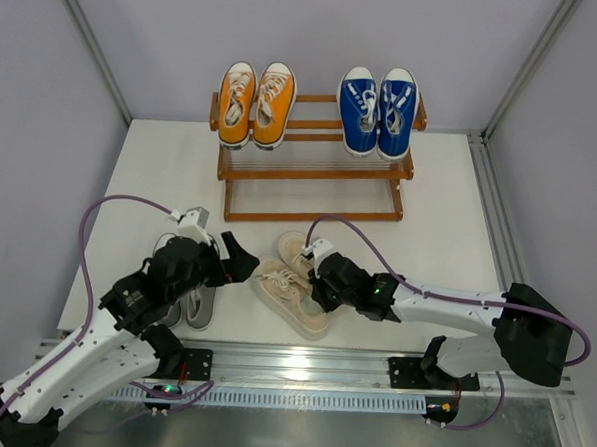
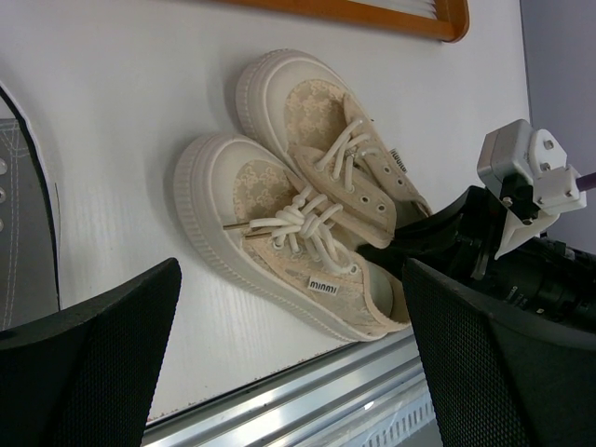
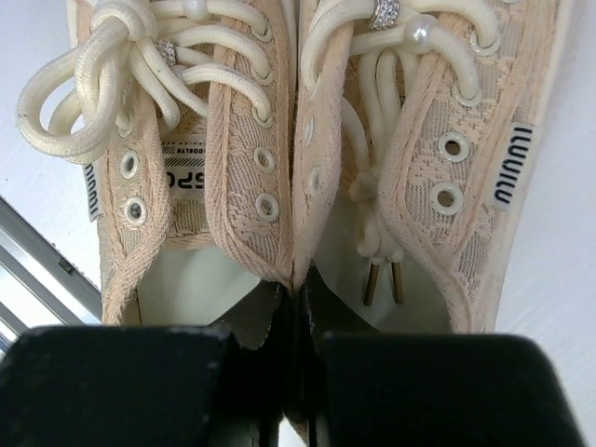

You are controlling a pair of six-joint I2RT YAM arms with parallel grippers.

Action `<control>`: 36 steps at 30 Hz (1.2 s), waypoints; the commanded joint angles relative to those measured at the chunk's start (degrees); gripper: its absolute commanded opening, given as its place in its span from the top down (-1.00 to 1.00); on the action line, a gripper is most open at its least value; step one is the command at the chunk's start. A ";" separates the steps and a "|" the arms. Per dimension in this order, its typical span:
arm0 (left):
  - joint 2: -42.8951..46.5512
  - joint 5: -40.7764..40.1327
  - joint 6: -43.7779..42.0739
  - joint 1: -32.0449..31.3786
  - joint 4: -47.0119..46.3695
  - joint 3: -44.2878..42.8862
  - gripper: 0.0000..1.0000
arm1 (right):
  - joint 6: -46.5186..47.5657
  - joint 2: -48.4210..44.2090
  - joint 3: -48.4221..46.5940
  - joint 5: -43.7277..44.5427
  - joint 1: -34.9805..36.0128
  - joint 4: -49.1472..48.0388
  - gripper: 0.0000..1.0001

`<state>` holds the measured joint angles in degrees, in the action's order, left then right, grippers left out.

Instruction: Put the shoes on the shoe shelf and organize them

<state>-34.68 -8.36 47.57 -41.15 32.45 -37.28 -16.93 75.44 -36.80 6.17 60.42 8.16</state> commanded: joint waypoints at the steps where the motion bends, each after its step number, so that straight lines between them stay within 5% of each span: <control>1: -0.30 -0.34 -0.46 -0.08 -1.77 -1.57 -0.99 | -3.90 -4.13 2.34 1.46 0.84 -0.35 0.92; 11: -0.92 -0.60 -0.90 -0.16 -1.77 -2.27 -1.00 | -7.86 -20.32 -0.38 15.62 0.84 9.05 0.92; 30: 2.42 -1.57 -0.37 -0.16 0.34 -1.04 -1.00 | -5.66 -23.76 -3.98 33.46 -0.04 6.52 0.92; 36: 2.24 -1.04 -0.29 -0.16 0.60 -1.39 -0.99 | -5.13 -19.90 -6.01 30.31 -6.10 3.45 0.92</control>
<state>-32.60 -8.99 47.55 -41.15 33.32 -37.28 -22.76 55.68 -37.85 32.80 56.90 23.29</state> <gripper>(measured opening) 0.996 0.068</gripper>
